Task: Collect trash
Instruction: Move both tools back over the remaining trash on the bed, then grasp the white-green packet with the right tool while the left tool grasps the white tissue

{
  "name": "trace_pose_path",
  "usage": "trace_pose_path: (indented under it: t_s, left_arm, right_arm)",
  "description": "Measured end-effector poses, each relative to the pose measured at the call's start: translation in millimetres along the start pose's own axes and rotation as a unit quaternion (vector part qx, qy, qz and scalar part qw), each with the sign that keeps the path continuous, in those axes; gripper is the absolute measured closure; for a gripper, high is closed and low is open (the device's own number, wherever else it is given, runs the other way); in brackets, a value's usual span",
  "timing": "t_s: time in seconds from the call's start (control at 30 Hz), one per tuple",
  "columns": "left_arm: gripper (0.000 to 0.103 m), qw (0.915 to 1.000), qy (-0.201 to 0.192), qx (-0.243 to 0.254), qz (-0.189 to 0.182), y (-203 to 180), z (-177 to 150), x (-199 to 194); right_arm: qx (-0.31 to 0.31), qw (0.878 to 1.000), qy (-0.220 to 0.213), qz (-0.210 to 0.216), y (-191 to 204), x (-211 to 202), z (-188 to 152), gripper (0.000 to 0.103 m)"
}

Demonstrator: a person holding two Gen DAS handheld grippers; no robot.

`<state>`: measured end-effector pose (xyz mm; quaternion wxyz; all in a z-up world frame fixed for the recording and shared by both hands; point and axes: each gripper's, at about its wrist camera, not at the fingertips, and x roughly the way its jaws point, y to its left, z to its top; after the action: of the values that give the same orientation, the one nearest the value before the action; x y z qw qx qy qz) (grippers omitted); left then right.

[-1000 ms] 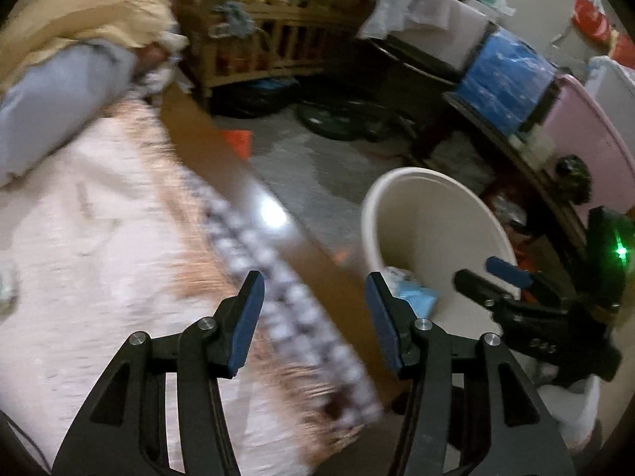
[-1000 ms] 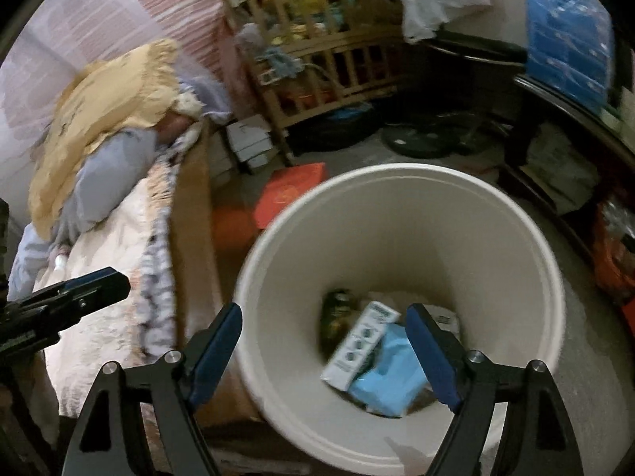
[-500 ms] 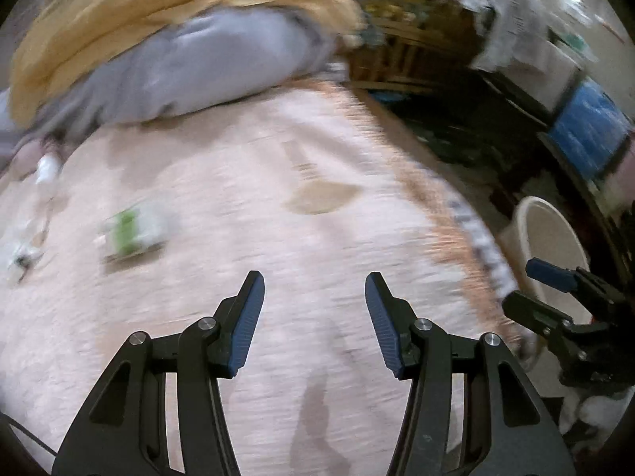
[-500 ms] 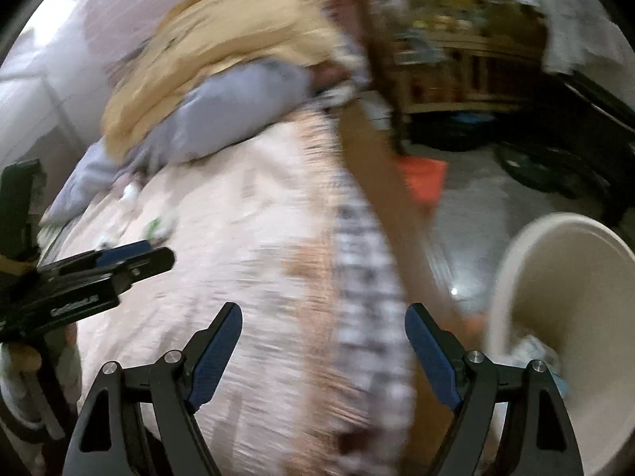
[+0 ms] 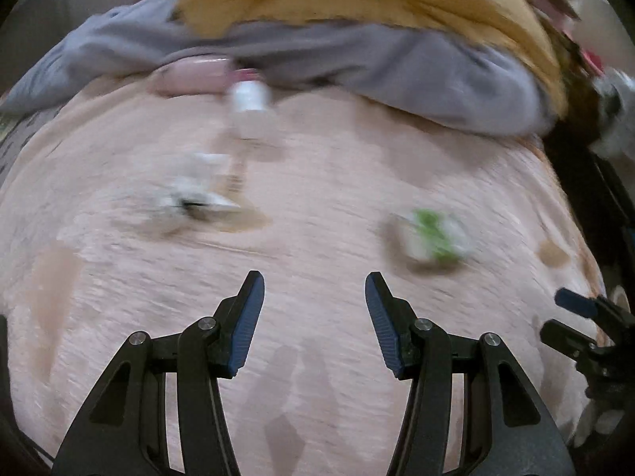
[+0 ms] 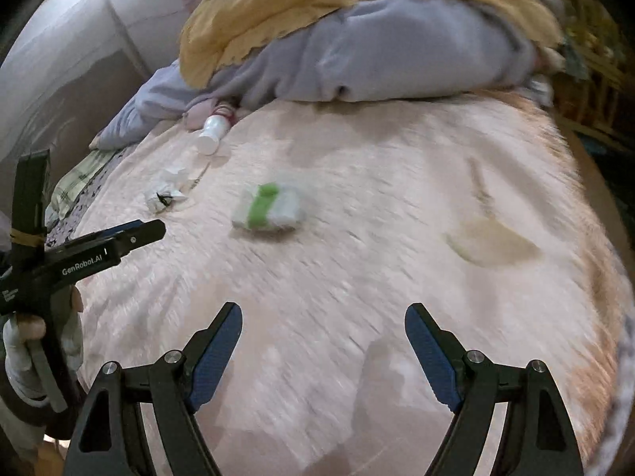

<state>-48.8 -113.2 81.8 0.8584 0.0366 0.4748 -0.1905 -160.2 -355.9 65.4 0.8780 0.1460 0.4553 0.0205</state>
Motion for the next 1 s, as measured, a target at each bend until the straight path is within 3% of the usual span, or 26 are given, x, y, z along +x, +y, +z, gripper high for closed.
trace_pose_path:
  t_s: [0.27,0.53,0.63,0.67,0.7,0.73,0.77,0.87,1.0]
  left_arm:
    - [0.045,0.9966,-0.018,-0.079,0.013,86,37,27]
    - [0.043,0.9937,-0.004,-0.101,0.048,111,61,78]
    - [0.043,0.9939,0.009,-0.092,0.059,109,58,91]
    - [0.044,0.9942,0.003,-0.086,0.063,107,55,91]
    - [0.053,0.9945,-0.002,-0.084,0.063,106,53,90]
    - [0.061,0.9950,-0.003,-0.083,0.056,105,50,87]
    - [0.072,0.9956,0.002,-0.081,0.047,103,48,85]
    - [0.077,0.9968,0.009,-0.072,0.035,92,38,73]
    - [0.077,0.9983,0.007,-0.057,-0.001,66,24,49]
  right_arm:
    - [-0.014,1.000,0.017,-0.004,33,60,54,0.020]
    - [-0.014,0.999,0.038,-0.016,50,116,77,0.015]
    - [-0.045,0.998,0.034,-0.037,60,126,76,0.013]
    - [-0.050,0.997,0.033,-0.040,61,126,76,0.015]
    - [-0.057,0.997,0.030,-0.042,61,125,75,0.017]
    - [-0.059,0.997,0.027,-0.044,60,123,74,0.031]
    - [-0.066,0.996,0.024,-0.047,60,121,73,0.034]
    - [-0.077,0.996,0.020,-0.039,56,108,67,0.040]
    - [-0.073,0.997,0.003,-0.013,51,81,57,0.040]
